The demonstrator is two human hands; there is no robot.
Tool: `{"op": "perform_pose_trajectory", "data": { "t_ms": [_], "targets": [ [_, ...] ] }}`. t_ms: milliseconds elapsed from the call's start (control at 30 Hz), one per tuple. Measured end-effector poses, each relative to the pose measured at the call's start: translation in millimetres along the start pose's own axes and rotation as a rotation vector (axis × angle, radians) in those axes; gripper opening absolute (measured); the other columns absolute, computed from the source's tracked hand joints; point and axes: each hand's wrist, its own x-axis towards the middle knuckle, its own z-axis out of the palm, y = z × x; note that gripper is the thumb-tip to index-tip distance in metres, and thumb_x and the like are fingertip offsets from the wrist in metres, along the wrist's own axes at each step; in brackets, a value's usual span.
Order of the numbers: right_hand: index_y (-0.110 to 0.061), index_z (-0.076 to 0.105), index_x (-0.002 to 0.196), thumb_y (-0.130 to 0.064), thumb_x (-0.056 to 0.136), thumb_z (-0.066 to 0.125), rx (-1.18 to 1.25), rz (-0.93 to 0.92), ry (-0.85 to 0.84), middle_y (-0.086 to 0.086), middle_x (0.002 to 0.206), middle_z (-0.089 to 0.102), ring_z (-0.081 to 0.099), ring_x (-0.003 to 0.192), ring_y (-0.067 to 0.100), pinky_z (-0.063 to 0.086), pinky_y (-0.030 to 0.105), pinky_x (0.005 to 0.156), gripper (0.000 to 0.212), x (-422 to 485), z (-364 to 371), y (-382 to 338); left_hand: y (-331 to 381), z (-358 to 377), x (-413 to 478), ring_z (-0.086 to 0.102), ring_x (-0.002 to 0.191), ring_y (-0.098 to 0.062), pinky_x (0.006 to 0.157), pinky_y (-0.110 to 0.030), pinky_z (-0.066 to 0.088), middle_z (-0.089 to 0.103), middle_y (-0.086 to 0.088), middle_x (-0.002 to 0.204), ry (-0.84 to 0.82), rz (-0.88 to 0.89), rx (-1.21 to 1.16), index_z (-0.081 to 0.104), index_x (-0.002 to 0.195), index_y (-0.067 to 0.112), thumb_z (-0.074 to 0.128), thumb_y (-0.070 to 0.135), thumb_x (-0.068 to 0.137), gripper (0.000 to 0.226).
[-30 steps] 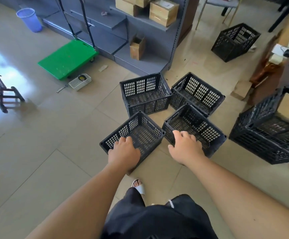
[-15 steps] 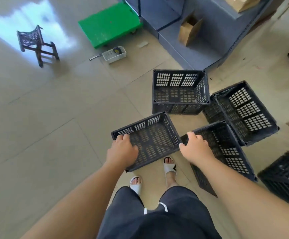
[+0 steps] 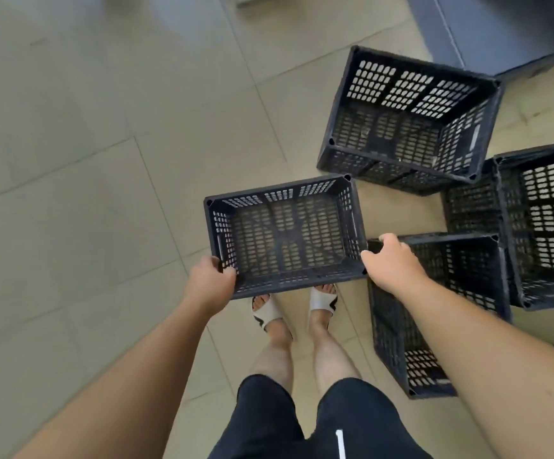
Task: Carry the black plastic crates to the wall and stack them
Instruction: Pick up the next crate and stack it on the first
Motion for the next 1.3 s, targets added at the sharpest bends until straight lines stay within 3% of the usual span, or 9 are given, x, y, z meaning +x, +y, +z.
{"op": "perform_pose_trajectory", "data": {
  "t_ms": [200,333,433,533,633,733,867,967,1300],
  "targets": [
    [-0.017,0.036,0.153,-0.039,0.098,0.051,-0.004,0.015,-0.004,0.015,0.145,0.05,0.054,0.124,0.038,0.048,0.043,0.091,0.061,112.8,68.7,3.8,-33.6,57.4,119.2,0.063,0.101,-0.03,0.078,-0.035,0.052,0.066,-0.011,0.123,0.0,-0.029,0.036,0.052,0.139,0.008,0.054,0.025,0.101,0.042],
    [-0.015,0.034,0.153,-0.037,0.096,0.052,-0.002,0.02,0.023,0.015,0.146,0.049,0.055,0.123,0.04,0.049,0.045,0.095,0.063,185.7,107.2,6.9,-52.2,85.1,198.2,0.066,0.111,-0.033,0.095,-0.048,0.057,0.066,-0.012,0.131,0.039,-0.049,0.037,0.05,0.142,0.011,0.056,0.029,0.098,0.048],
    [-0.01,0.037,0.147,-0.033,0.094,0.054,-0.006,0.039,0.097,0.017,0.145,0.047,0.051,0.128,0.042,0.048,0.051,0.101,0.061,234.4,128.4,11.8,-66.1,98.6,247.6,0.065,0.108,-0.035,0.095,-0.049,0.056,0.064,-0.014,0.125,0.098,-0.073,-0.004,0.051,0.134,0.01,0.055,0.026,0.094,0.043],
    [-0.005,0.037,0.144,-0.028,0.096,0.054,-0.031,0.079,0.163,0.02,0.148,0.044,0.047,0.131,0.043,0.045,0.048,0.098,0.056,277.5,143.4,17.6,-81.2,110.9,287.5,0.061,0.117,-0.037,0.099,-0.051,0.053,0.058,-0.014,0.134,0.169,-0.157,-0.06,0.043,0.147,0.008,0.056,0.033,0.093,0.06],
    [-0.002,0.039,0.143,-0.024,0.099,0.052,-0.041,0.102,0.175,0.022,0.146,0.049,0.052,0.127,0.043,0.043,0.042,0.089,0.051,311.1,154.2,17.7,-96.6,129.3,317.5,0.066,0.099,-0.031,0.078,-0.039,0.055,0.066,-0.008,0.122,0.153,-0.209,-0.192,0.053,0.139,0.012,0.054,0.035,0.097,0.048],
    [-0.006,0.043,0.138,-0.023,0.098,0.049,0.078,0.117,0.174,0.021,0.141,0.054,0.055,0.125,0.043,0.047,0.044,0.098,0.044,335.7,168.6,18.8,-107.3,144.1,338.8,0.064,0.08,-0.016,0.062,-0.028,0.047,0.068,-0.003,0.102,0.165,-0.228,-0.328,0.058,0.128,0.014,0.046,0.028,0.101,0.033],
    [-0.021,0.041,0.107,-0.027,0.082,0.04,0.272,0.12,0.197,0.015,0.12,0.065,0.067,0.106,0.04,0.056,0.055,0.094,0.026,361.0,180.3,34.6,-115.0,150.5,356.4,0.067,0.076,-0.015,0.074,-0.034,0.056,0.07,-0.003,0.092,0.159,-0.262,-0.499,0.056,0.119,0.008,0.044,0.021,0.103,0.024],
    [-0.025,0.042,0.094,-0.024,0.085,0.04,0.279,0.086,0.213,0.016,0.115,0.066,0.067,0.104,0.041,0.056,0.056,0.092,0.01,361.3,180.9,40.9,-116.0,148.5,353.7,0.055,0.06,-0.019,0.063,-0.036,0.05,0.061,-0.009,0.084,0.155,-0.237,-0.526,0.056,0.105,0.007,0.046,0.016,0.098,0.015],
    [-0.018,0.052,0.108,-0.022,0.088,0.043,0.188,0.096,0.234,0.013,0.111,0.066,0.067,0.098,0.039,0.057,0.056,0.088,0.022,225.0,99.0,28.6,-104.1,67.3,220.3,0.048,0.058,-0.018,0.057,-0.032,0.042,0.054,-0.005,0.074,0.15,-0.227,-0.552,0.053,0.089,0.012,0.045,0.015,0.101,0.015]
  ]
}}
